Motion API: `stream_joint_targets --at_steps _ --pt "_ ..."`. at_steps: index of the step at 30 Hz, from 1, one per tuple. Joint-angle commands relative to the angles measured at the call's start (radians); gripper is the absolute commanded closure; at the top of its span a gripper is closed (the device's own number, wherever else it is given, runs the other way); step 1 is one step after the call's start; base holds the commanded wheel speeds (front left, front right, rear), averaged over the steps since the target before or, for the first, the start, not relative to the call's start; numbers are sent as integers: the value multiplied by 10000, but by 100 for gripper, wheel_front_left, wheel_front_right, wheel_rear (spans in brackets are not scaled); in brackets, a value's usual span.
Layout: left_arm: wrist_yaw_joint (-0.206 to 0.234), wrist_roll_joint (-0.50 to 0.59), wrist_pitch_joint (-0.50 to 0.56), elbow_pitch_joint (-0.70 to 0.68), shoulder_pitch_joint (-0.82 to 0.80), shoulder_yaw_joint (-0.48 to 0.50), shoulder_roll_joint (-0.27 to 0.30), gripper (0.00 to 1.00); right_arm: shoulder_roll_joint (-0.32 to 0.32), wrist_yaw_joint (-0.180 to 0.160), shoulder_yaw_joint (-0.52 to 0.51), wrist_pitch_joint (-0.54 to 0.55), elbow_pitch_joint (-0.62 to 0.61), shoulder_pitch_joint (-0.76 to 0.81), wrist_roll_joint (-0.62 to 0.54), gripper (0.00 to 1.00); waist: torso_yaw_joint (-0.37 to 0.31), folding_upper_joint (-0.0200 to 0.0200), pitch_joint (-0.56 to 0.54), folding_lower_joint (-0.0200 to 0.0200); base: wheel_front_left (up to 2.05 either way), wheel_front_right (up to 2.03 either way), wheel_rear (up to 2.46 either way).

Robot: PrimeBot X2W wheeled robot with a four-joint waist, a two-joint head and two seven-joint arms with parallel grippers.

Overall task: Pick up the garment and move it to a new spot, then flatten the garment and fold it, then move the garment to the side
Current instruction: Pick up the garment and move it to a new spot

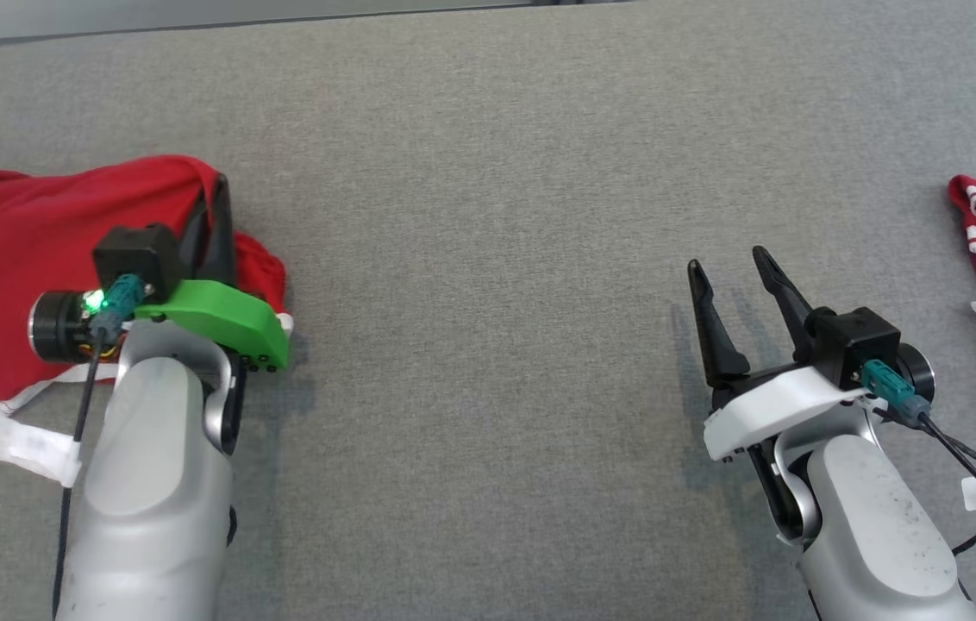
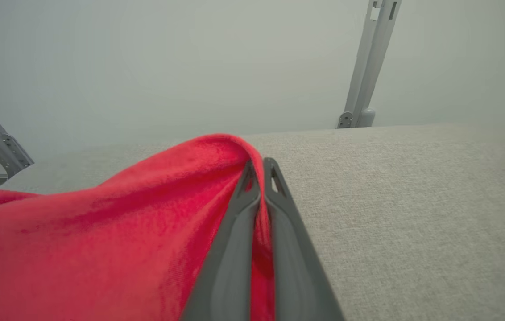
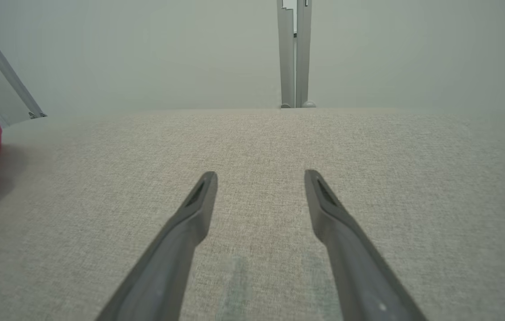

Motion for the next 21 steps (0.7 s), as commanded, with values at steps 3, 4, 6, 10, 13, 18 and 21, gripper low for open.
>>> stream_joint_targets --at_steps 3,4,6,10,13,18,21 --pt "-59 -504 3 -156 176 -1150 -54 100 7 -15 19 -29 31 176 158 0 -967 0 -205 -1 0 0 0" --pt "-66 -817 4 -222 229 -1631 -59 100 12 -15 60 -29 10 216 218 0 -1110 0 -235 -1 0 0 0" --pt "-71 -1273 4 -362 278 -2470 -60 100 2 -15 92 -29 -11 234 324 0 -1336 0 -282 -1 0 0 0" --pt "28 -2198 4 -725 322 -3894 -44 100 8 -15 152 -31 -3 250 524 0 -1748 0 -318 -1 0 0 0" --pt "275 -2759 3 -962 264 -4768 -39 100 8 -15 138 -29 -18 280 628 0 -1959 0 -304 -1 0 0 0" --pt "686 -3539 4 -1301 79 -5935 -42 100 10 -15 144 -29 -47 278 734 0 -2175 0 -253 -1 0 0 0" --pt "1050 -3706 4 -1343 54 -6324 -30 0 11 -15 84 -29 -54 247 742 0 -2172 0 -214 -1 0 0 0"
